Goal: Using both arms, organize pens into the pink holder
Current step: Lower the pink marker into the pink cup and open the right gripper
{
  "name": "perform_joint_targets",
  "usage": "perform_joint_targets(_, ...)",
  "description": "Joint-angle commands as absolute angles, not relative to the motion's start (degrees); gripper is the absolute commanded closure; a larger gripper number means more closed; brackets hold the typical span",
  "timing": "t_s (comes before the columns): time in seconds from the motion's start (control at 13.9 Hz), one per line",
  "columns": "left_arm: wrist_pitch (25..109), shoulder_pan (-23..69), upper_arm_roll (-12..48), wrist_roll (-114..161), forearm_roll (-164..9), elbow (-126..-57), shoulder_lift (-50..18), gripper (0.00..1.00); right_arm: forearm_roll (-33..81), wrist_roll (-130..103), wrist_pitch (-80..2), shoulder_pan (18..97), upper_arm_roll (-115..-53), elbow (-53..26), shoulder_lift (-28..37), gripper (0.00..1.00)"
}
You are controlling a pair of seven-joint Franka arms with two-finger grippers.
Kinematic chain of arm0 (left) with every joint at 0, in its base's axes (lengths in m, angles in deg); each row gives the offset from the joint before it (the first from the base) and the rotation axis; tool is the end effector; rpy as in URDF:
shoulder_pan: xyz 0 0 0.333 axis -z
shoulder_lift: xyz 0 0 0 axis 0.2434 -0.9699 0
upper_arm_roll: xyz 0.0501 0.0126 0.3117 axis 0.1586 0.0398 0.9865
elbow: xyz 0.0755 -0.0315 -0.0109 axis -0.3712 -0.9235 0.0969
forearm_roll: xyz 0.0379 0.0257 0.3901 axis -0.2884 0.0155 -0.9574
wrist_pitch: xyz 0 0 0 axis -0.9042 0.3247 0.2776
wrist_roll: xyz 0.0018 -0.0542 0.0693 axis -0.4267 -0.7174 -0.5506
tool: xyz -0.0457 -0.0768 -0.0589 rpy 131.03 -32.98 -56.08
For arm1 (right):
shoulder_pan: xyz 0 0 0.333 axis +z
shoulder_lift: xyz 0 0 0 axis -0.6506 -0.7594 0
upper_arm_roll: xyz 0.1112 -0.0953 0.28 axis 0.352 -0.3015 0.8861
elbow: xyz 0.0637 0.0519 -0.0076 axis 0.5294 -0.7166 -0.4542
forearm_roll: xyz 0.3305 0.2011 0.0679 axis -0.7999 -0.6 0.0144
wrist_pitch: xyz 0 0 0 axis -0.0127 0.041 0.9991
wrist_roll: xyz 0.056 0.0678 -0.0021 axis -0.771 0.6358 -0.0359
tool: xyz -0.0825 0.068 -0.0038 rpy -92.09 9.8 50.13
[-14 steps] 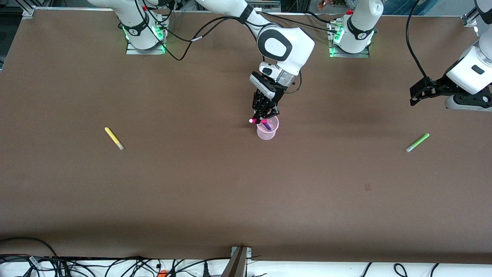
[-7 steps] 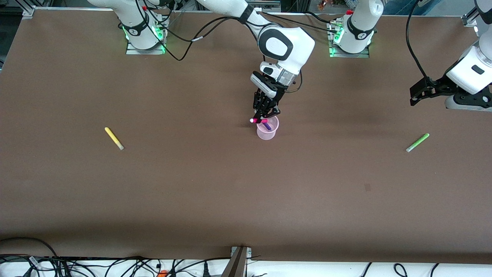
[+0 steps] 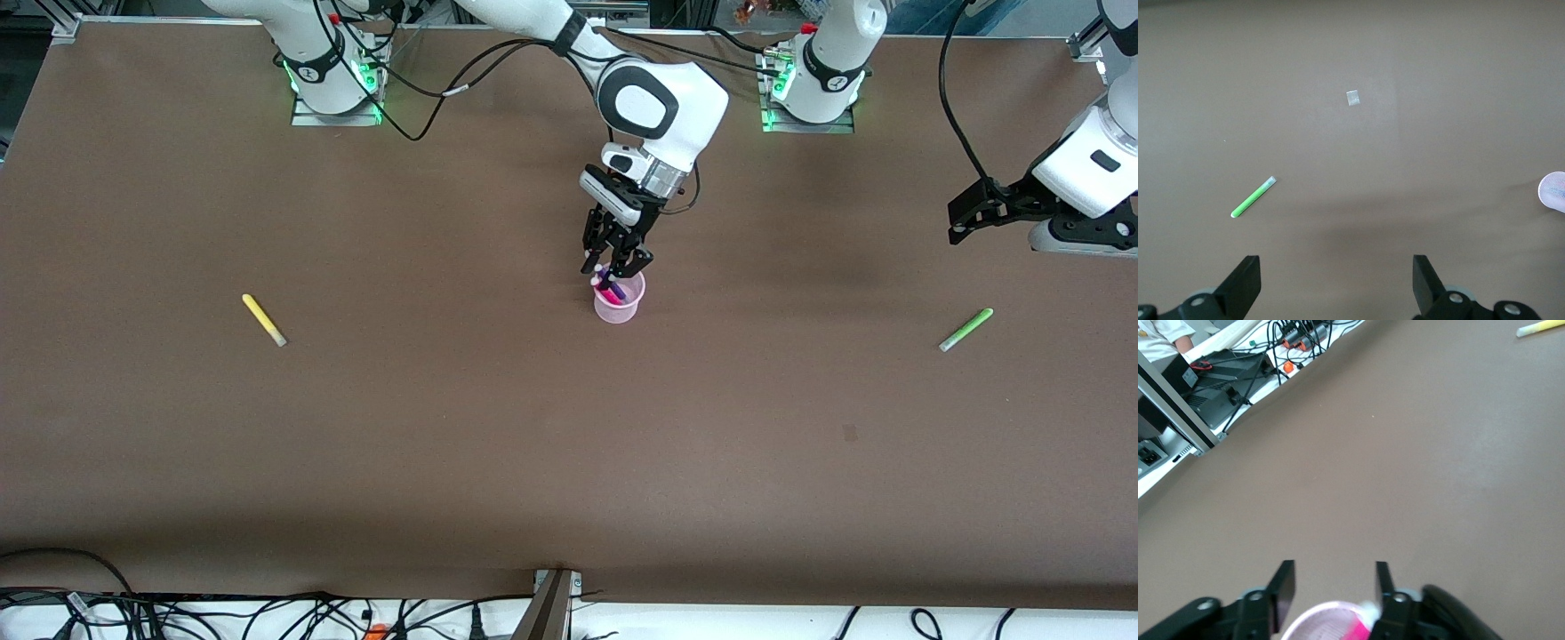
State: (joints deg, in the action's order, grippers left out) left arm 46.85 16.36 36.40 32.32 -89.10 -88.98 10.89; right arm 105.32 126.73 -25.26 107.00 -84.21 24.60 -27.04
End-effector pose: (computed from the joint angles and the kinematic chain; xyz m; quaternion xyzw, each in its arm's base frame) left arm 0.5550 -0.0171 0.5897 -0.9987 0.0434 -0.0119 0.0234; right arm 0.4036 0.6476 0.2663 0.7979 -0.4390 0.4105 0.0464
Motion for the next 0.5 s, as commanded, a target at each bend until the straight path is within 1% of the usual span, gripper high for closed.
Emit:
perform_joint_targets(0.0, 46.76, 16.99, 36.54, 31.63, -90.71, -88.50, 10.90, 0.00, 106.37, 126.11, -24.56, 107.82, -85.24, 25.90, -27.14, 0.00)
perform_joint_targets(0.22, 46.76, 16.99, 36.54, 31.63, -90.71, -88.50, 10.90, 0.00, 105.15, 119.37, -24.30, 107.12, -85.50, 25.90, -24.34, 0.00)
perform_joint_targets(0.43, 46.76, 16.99, 36.54, 31.63, -90.62, -88.50, 10.90, 0.00, 94.29, 104.54, -24.21, 101.51, -85.50, 25.90, -16.89, 0.01)
